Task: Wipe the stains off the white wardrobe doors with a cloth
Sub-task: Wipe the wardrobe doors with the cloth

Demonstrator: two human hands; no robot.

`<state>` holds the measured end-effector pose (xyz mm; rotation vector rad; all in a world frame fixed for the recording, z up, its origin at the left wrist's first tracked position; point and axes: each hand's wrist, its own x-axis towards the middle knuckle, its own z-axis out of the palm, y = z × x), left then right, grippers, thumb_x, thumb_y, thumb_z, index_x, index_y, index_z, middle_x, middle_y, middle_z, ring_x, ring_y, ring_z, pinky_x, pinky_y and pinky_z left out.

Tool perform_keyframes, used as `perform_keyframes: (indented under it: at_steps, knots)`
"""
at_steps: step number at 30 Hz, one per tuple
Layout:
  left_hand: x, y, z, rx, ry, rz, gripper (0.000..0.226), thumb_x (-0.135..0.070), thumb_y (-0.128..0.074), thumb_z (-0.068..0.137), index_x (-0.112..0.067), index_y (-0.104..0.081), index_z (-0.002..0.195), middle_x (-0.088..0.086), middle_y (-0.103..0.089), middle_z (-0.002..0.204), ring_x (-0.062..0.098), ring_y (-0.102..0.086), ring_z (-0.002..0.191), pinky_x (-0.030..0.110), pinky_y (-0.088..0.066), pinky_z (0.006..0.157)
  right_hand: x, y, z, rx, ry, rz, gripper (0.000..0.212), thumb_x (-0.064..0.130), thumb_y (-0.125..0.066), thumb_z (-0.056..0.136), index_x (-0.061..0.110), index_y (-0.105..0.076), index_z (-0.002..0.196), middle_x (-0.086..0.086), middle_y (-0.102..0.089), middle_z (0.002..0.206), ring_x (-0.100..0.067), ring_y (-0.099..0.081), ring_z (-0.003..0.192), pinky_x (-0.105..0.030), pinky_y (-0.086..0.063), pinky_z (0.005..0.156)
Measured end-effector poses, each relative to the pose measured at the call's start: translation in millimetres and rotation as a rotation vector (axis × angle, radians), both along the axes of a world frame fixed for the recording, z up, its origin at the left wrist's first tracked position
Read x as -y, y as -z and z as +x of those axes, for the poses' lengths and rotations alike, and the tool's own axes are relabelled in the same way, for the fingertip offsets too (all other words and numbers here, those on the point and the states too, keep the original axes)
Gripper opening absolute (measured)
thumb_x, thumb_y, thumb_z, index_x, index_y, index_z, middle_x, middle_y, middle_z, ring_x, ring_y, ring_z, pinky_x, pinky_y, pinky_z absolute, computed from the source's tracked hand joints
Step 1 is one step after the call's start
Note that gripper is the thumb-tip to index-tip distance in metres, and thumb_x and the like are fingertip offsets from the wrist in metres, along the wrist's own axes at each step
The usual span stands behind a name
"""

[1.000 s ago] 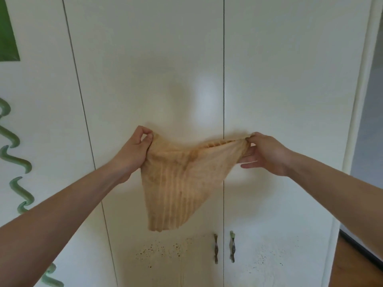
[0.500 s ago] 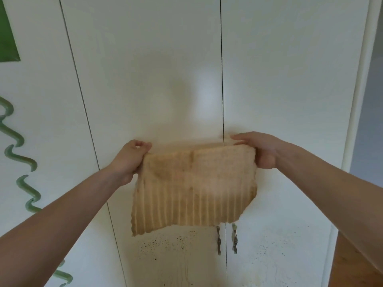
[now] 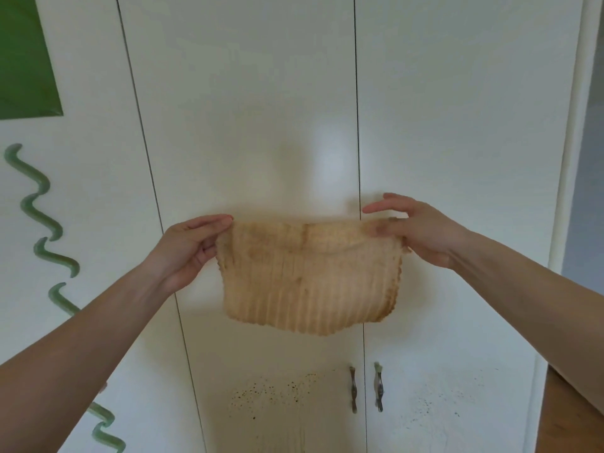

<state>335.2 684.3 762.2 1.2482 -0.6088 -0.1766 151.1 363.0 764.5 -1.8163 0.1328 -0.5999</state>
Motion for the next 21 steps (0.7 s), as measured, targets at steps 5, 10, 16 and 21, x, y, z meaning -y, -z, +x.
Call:
perform_keyframes:
  at_steps: [5,10,16,21]
  knots:
    - [-7.1,-2.5,-8.1,0.018,-0.067,-0.024,0.018,-0.004,-0.075,0.084,-0.005,-0.074,0.101,0.001,-0.077,0.082,0.009,-0.073,0.071,0.017,-0.058,0.062,-18.9,29.9,3.6,-0.250,-0.237,-0.310,0.066,0.005,-0.088,0.076,0.029,-0.068,0.134,0.029,-0.016,0.159,-0.007,-0.026,0.141,-0.034,-0.036,0.113]
    - [-16.4,-6.2,-12.3,0.069,-0.119,0.053,0.011,-0.003,-0.075,0.086,-0.006,-0.075,0.097,0.001,-0.077,0.080,0.009,-0.072,0.070,0.016,-0.057,0.061,-32.9,45.9,10.5,-0.393,-0.260,-0.491,0.075,0.019,-0.092,0.074,0.023,-0.058,0.141,0.020,-0.035,0.149,-0.011,-0.039,0.139,-0.033,-0.042,0.114]
    - [-28.1,6.0,-13.6,0.048,-0.178,0.080,0.007,-0.002,-0.074,0.086,-0.005,-0.075,0.093,0.003,-0.077,0.079,0.012,-0.073,0.069,0.020,-0.061,0.065,-30.4,33.7,18.2,-0.211,-0.078,-0.706,0.042,0.029,-0.090,0.077,0.027,-0.054,0.097,0.015,-0.053,0.092,-0.007,-0.050,0.075,-0.023,-0.041,0.067]
    - [-41.4,15.9,-15.6,0.005,-0.208,0.105,0.015,-0.002,-0.072,0.089,-0.002,-0.074,0.104,0.008,-0.076,0.094,0.011,-0.074,0.075,0.020,-0.062,0.070,-12.3,8.7,18.2,-0.147,-0.181,-0.591,0.028,0.026,-0.087,0.081,0.017,-0.062,0.073,0.015,-0.042,0.055,-0.006,-0.039,0.055,-0.019,-0.030,0.056]
